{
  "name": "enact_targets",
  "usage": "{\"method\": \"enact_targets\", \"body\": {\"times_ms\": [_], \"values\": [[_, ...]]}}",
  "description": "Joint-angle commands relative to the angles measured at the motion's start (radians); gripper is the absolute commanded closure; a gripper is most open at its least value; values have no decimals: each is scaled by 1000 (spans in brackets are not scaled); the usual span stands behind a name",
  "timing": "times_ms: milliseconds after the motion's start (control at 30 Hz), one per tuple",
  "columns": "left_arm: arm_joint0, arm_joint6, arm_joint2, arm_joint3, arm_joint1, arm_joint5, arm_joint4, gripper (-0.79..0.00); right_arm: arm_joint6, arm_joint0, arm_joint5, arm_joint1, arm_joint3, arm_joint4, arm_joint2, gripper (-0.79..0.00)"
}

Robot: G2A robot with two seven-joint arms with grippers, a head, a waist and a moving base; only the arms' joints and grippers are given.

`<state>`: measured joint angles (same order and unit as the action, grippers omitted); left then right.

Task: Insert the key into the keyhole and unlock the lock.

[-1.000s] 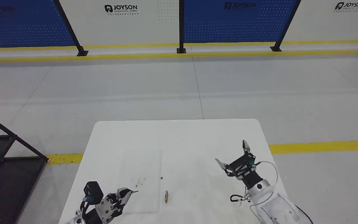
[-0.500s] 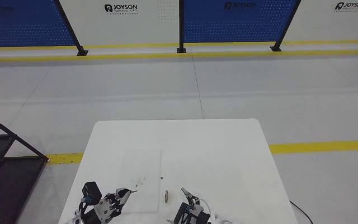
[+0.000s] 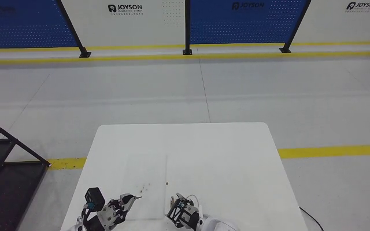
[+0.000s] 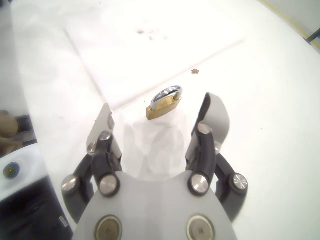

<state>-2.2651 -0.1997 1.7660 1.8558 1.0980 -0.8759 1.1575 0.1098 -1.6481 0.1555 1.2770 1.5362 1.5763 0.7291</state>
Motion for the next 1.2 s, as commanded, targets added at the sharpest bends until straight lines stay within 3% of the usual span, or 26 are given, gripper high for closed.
{"method": "enact_targets", "body": {"times_ms": [0, 233, 300, 467, 633, 833, 1167], "values": [[0, 0, 0, 0, 0, 0, 0, 0, 2, 14, -8, 5, -17, -6, -11, -366], [0, 0, 0, 0, 0, 0, 0, 0, 10, 44, -33, 19, -58, -25, -34, -311], [0, 0, 0, 0, 0, 0, 0, 0, 8, 49, -40, 22, -65, -30, -38, -188], [0, 0, 0, 0, 0, 0, 0, 0, 4, 56, -48, 25, -72, -38, -43, 0], [0, 0, 0, 0, 0, 0, 0, 0, -6, 55, -65, 26, -63, -44, -40, 0], [25, 27, -21, -2, 0, 7, -30, 0, -144, 2, -97, 5, 45, -112, 51, 0], [86, 32, -125, 17, 0, -81, -164, 0, -383, -104, 301, -62, 224, -415, 320, 0]]}}
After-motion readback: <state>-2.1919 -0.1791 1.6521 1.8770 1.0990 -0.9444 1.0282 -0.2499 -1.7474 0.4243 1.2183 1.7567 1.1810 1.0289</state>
